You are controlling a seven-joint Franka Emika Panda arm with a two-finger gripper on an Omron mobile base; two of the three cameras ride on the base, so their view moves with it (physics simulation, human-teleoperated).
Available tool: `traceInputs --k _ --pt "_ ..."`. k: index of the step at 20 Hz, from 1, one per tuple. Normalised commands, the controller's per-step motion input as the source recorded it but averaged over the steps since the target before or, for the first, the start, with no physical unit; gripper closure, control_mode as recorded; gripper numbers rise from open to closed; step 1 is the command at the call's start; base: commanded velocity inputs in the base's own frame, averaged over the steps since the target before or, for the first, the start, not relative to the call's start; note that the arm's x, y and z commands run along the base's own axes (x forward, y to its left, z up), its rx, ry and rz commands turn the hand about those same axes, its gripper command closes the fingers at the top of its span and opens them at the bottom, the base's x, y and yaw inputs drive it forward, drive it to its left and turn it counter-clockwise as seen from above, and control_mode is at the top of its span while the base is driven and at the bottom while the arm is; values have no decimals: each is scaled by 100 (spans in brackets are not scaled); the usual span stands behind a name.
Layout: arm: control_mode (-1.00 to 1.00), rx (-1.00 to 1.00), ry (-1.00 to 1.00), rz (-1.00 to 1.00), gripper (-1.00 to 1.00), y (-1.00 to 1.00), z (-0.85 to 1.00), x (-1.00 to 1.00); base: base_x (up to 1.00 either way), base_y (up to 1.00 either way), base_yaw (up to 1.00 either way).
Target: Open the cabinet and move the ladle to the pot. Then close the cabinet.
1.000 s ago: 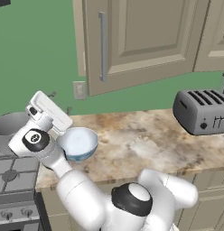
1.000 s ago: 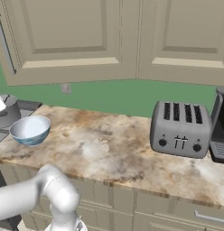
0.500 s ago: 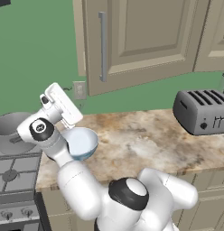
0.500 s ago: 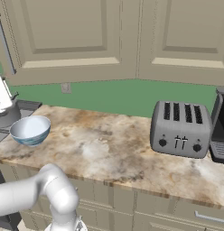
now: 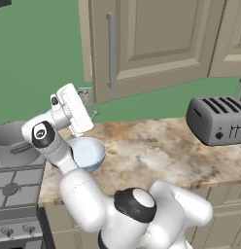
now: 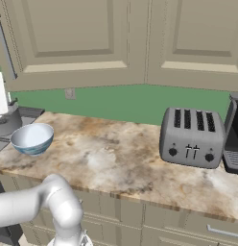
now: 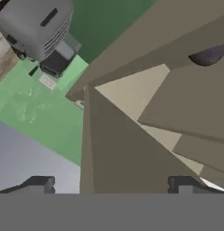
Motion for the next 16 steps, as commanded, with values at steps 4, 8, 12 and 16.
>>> traceInputs --k 4,8,12,16 --pt "-100 -1 -9 -25 -100 -13 27 -37 0 0 0" --pt "-100 -3 -6 -21 -100 -16 28 7 0 0 0" --pt "-100 -4 -2 -18 -100 -14 17 40 0 0 0" --pt "-100 -1 -10 -12 -100 -34 29 10 0 0 0"
